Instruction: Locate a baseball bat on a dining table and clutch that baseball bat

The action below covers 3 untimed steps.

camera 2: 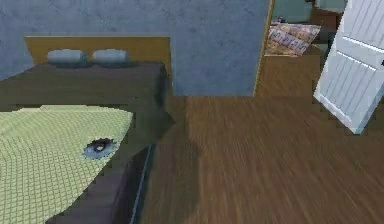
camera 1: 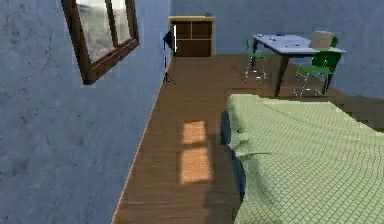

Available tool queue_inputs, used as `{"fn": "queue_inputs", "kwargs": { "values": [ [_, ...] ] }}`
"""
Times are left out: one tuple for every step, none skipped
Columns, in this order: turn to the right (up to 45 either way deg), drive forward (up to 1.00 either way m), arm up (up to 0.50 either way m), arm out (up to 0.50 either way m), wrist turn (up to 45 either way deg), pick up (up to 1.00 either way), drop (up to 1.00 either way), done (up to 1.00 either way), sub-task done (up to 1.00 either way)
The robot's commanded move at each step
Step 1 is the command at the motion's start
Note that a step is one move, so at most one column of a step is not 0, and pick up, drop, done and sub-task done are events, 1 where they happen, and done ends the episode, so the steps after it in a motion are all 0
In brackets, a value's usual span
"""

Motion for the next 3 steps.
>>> {"fn": "queue_inputs", "kwargs": {
  "values": [
    [0.0,1.00,0.00,0.00,0.0,0.00,0.00,0.00,0.00],
    [0.0,1.00,0.00,0.00,0.0,0.00,0.00,0.00,0.00],
    [-3.0,0.00,0.00,0.00,0.0,0.00,0.00,0.00,0.00]
  ]
}}
